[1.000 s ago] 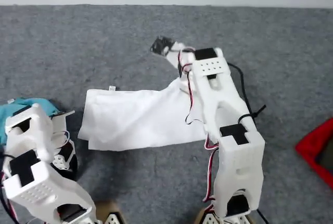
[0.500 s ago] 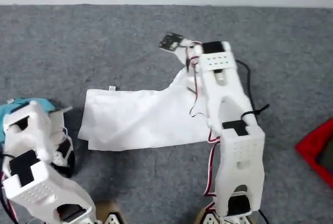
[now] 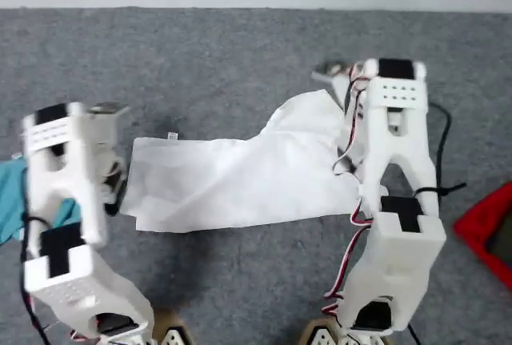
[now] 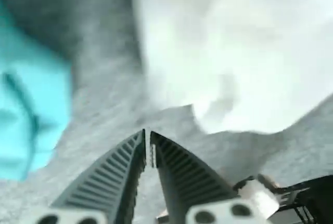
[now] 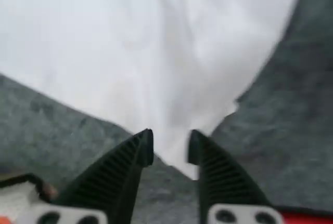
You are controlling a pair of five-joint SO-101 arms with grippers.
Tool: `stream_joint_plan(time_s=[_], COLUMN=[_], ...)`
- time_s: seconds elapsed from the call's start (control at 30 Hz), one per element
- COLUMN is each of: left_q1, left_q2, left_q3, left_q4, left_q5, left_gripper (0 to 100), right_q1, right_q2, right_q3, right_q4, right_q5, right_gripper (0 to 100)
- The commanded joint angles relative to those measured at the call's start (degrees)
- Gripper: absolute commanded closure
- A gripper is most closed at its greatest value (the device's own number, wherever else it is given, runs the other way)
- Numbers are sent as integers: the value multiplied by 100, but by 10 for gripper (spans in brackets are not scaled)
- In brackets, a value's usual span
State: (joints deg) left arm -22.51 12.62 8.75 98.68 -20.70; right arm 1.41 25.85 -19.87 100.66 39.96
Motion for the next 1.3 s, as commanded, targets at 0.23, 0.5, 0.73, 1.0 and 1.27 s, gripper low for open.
stream_joint_plan(time_s=[0.23, 0.5, 0.73, 1.0, 1.27], left_q1=[1714, 1837, 1389, 536, 448], left_q2=[-193, 1020, 1679, 1670, 677], left_q3=[391, 585, 365, 338, -435], left_q4=[-897, -1222, -826, -826, -360], left_q5=[1301, 1292, 1292, 897, 905], left_gripper=[833, 993, 987, 987, 984], right_q1=[48, 514, 1358, 1965, 1868], right_q2=[-312, -312, -312, -374, -1341], right_q3=[1398, 2435, 2479, 2453, 2286], right_q4=[-760, -1464, -1490, -1033, -549], right_q5=[211, 220, 949, 1626, 1688], right_gripper=[664, 841, 983, 990, 814])
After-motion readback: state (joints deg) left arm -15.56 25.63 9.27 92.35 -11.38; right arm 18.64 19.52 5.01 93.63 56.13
